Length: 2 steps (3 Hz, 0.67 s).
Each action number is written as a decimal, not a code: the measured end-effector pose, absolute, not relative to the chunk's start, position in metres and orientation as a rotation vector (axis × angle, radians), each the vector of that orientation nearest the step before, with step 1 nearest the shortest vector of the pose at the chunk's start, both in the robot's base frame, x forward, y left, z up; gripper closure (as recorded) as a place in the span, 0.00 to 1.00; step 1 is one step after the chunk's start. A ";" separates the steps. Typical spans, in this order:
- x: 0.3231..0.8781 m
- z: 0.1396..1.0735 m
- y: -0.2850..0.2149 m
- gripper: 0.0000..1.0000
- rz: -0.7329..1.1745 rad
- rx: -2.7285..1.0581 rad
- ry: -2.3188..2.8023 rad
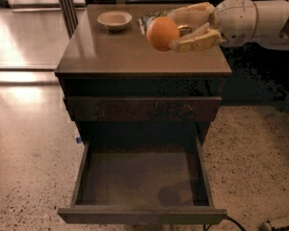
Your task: Place orange into middle drawer
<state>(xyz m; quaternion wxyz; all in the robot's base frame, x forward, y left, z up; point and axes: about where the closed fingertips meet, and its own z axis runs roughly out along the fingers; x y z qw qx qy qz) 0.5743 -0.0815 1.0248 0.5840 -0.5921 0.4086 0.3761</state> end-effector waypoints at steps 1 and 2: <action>0.574 1.025 -0.081 1.00 0.878 -1.382 0.954; 0.564 1.006 -0.082 1.00 0.915 -1.362 0.977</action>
Offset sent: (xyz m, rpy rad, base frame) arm -0.0298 -0.0083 -0.0577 0.0268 0.1208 -0.0004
